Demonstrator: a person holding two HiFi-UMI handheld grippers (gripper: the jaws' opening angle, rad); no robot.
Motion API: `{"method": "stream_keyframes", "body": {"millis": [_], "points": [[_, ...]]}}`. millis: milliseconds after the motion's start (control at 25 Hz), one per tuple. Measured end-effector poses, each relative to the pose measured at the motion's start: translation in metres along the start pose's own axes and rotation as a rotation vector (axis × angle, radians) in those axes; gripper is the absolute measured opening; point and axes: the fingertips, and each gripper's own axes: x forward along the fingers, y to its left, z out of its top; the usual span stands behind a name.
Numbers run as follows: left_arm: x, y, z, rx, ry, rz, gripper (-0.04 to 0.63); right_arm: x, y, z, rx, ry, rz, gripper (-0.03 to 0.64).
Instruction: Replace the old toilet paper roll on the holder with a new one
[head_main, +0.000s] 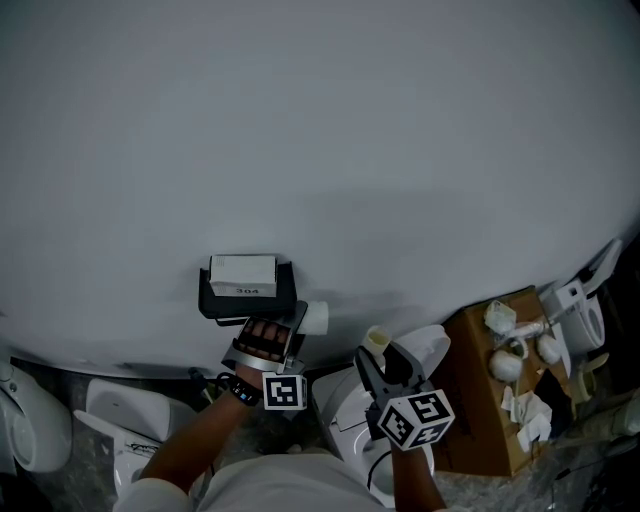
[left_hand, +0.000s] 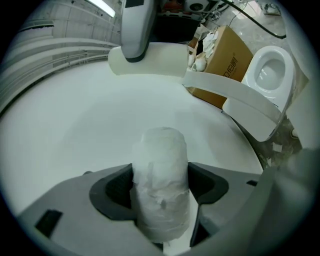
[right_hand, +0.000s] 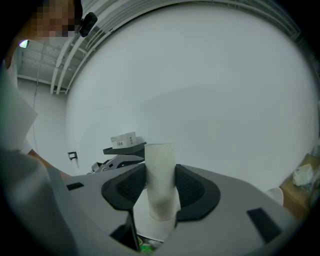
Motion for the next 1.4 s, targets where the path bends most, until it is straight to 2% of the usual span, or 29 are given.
{"method": "stream_keyframes", "body": {"millis": [280,600,920,1280,1400], "points": [[-0.006,-0.005,-0.009,-0.027,0.007,-0.023,0.31,0.001,0.002,-0.002,-0.003,0.008,0.005,0.184],[-0.018,0.001,-0.031,-0.055,0.052,0.006,0.31,0.009,0.012,-0.003,-0.011,0.015,0.033,0.184],[-0.027,-0.004,-0.05,-0.09,0.073,-0.006,0.31,0.016,0.023,-0.007,-0.018,0.03,0.061,0.183],[-0.038,0.003,-0.068,-0.092,0.107,0.049,0.31,0.019,0.033,-0.012,-0.02,0.041,0.071,0.183],[-0.042,0.005,-0.07,-0.094,0.106,0.032,0.31,0.018,0.034,-0.012,-0.021,0.042,0.068,0.183]]}}
